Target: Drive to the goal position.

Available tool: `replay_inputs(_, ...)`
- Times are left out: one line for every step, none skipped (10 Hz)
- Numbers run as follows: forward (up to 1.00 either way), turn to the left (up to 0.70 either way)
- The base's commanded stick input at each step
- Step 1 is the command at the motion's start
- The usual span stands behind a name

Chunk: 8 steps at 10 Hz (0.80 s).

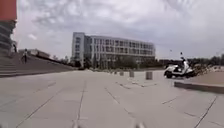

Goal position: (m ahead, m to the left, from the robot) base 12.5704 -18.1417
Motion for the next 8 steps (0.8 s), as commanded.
replay_inputs(0.7, -0.14)
replay_inputs(0.7, -0.14)
replay_inputs(0.7, -0.14)
replay_inputs(0.7, -0.14)
replay_inputs(0.7, -0.14)
replay_inputs(0.7, -0.14)
replay_inputs(0.7, -0.14)
replay_inputs(0.7, -0.14)
